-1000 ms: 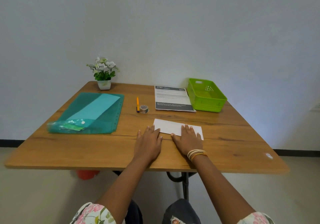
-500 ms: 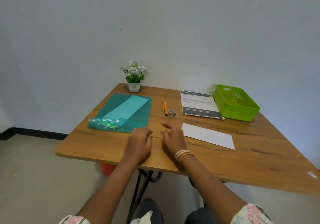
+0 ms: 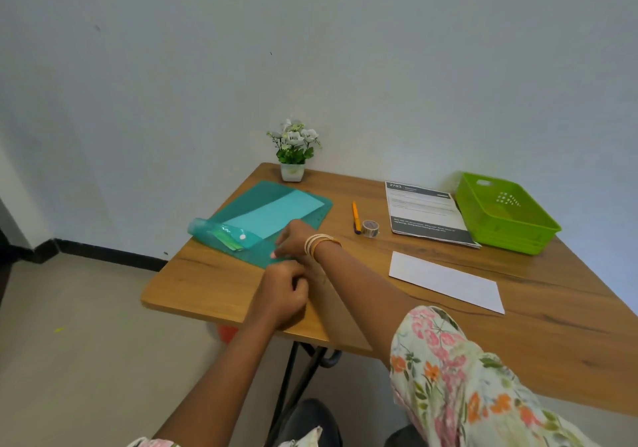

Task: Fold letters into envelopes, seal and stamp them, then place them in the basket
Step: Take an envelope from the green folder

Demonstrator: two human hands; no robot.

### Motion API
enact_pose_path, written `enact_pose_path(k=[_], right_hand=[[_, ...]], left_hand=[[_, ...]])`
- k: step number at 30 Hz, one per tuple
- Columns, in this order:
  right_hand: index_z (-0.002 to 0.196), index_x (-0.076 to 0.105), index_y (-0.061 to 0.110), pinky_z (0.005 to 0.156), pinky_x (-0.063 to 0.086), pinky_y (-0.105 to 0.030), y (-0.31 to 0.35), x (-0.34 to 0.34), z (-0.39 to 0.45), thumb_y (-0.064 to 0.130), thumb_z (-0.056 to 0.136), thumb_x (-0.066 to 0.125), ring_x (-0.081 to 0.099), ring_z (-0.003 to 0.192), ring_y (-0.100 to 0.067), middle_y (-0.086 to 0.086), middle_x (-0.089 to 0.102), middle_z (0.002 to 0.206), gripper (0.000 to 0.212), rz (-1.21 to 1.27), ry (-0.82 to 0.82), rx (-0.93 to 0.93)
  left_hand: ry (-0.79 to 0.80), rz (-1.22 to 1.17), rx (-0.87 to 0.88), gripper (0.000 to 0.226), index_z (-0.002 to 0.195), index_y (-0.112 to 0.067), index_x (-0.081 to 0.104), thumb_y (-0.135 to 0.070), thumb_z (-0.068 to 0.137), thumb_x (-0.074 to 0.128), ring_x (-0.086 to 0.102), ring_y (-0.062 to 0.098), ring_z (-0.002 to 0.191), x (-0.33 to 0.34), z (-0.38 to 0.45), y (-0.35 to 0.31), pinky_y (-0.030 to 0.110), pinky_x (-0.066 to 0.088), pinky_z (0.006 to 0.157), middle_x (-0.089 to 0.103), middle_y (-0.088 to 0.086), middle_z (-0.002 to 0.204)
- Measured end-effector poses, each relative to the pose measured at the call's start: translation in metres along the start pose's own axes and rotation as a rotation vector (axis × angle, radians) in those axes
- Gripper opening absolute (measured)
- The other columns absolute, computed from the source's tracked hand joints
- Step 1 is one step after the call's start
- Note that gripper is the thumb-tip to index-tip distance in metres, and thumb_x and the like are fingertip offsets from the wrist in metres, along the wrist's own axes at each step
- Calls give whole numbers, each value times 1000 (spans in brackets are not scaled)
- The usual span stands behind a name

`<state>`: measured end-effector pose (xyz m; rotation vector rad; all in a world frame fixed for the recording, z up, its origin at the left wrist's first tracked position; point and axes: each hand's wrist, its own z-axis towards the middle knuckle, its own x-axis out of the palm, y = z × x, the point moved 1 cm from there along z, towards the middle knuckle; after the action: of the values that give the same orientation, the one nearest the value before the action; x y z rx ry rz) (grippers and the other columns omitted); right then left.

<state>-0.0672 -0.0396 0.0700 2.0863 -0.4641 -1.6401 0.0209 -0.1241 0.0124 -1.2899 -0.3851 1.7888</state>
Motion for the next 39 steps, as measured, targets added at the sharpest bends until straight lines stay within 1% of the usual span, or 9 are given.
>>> enact_pose_path(k=[3,8,12,16,20,24,30,36,39], right_hand=[[105,72,4,74,48,-29,-22,-7,-3,15,77,76,58,86,-16,-10,70,100,30,-28,-25,11],[105,67,11,79,46,-26,-63,-36,-23,14,77,77,58,92,-18,-6,66,106,30,-53,-96,27],[89,58,13,68,39,-22,-94,-52,-43,8,79,73,52,83,-16,1,56,84,19,-91,-189,-21],[84,63,10,72,46,-28,-107,-57,-66,-2,79,61,55,79,-16,3,58,78,14,-204,-272,-164],[78,58,16,67,50,-34,-118,-44,-91,4,75,66,61,76,-25,-4,65,81,15,-379,-273,-226],[93,60,19,77,52,-34,-125,-30,-110,7,84,63,62,90,-26,-5,66,99,16,-432,-226,-157],[126,43,16,85,53,-40,-129,-14,-134,7,93,47,62,100,-29,-12,62,116,35,-455,-168,-108],[133,39,15,88,52,-39,-127,-6,-138,10,96,43,61,105,-28,-11,58,125,37,-443,-214,-101],[134,37,13,92,51,-40,-127,-2,-138,11,97,42,59,110,-29,-13,54,132,38,-465,-217,-110]], left_hand=[[-127,39,51,20,74,-17,70,-13,74,50,59,9,73,1,1,4,30,51,68,67,-5,76],[-373,67,124,22,78,-13,68,-2,71,51,57,12,78,-4,-3,-1,27,47,71,65,-2,80],[-642,-37,-30,33,85,-13,73,4,74,47,61,18,77,-29,6,1,28,44,65,70,1,85],[-472,-41,-200,39,90,-17,75,9,80,47,51,9,56,-44,29,-2,20,34,51,71,4,85],[-17,-94,-247,46,122,-14,66,9,87,46,59,17,116,-35,44,-1,25,45,98,65,5,124],[290,179,-257,59,144,-29,42,-24,90,64,42,22,134,-21,34,0,35,34,110,46,2,147],[291,391,-287,92,153,-24,21,-55,80,68,19,19,146,-15,26,9,44,21,117,16,0,161],[-62,272,-398,34,123,-16,63,-22,90,63,57,30,113,-15,23,17,38,48,87,62,11,125],[-179,231,-468,28,116,-14,68,-15,89,61,61,31,104,-8,26,13,35,48,82,67,13,115]])
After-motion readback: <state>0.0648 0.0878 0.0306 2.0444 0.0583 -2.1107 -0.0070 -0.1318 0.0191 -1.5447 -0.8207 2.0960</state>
